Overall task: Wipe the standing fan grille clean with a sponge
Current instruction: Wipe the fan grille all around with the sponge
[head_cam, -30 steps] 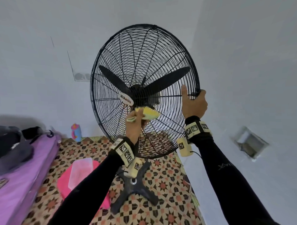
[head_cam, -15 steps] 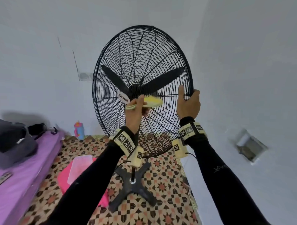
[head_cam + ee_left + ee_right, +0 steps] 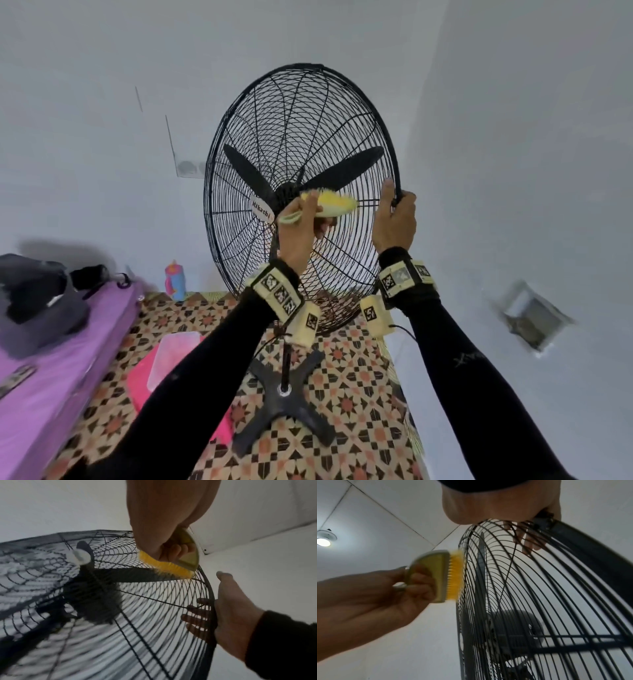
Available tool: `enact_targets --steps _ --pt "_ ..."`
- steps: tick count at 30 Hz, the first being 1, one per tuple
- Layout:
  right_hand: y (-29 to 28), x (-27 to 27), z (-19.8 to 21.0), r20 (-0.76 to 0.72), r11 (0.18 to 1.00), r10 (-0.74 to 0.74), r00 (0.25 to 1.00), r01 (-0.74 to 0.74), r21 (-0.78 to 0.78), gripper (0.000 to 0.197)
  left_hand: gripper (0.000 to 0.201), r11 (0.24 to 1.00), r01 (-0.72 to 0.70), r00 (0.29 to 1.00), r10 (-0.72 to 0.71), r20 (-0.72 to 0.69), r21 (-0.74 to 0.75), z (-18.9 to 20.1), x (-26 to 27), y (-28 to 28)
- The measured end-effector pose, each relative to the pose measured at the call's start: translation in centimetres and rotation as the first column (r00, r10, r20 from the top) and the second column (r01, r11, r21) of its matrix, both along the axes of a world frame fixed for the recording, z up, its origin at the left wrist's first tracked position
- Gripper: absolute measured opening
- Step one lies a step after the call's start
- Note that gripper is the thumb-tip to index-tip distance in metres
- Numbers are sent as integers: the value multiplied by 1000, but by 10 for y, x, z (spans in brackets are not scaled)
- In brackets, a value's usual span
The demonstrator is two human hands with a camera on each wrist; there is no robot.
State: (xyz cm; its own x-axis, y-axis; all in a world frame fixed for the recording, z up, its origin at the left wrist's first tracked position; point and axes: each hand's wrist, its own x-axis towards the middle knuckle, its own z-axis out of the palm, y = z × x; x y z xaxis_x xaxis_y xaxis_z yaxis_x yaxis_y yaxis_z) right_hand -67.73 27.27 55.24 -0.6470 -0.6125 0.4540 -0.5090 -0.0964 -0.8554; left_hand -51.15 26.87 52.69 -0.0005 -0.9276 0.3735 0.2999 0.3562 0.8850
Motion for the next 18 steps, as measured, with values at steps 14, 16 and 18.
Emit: enact_targets --steps 14,16,18 --pt "21 -20 -2 86 956 228 970 -239 170 71 43 999 -7 1000 7 -16 -46 14 -24 18" --pt "21 -20 -15 158 942 246 956 -275 195 82 44 1000 -11 1000 11 30 -1 -15 -24 29" --pt "18 -26 -29 246 939 262 933 -305 156 98 47 998 14 995 -21 94 69 -58 -16 49"
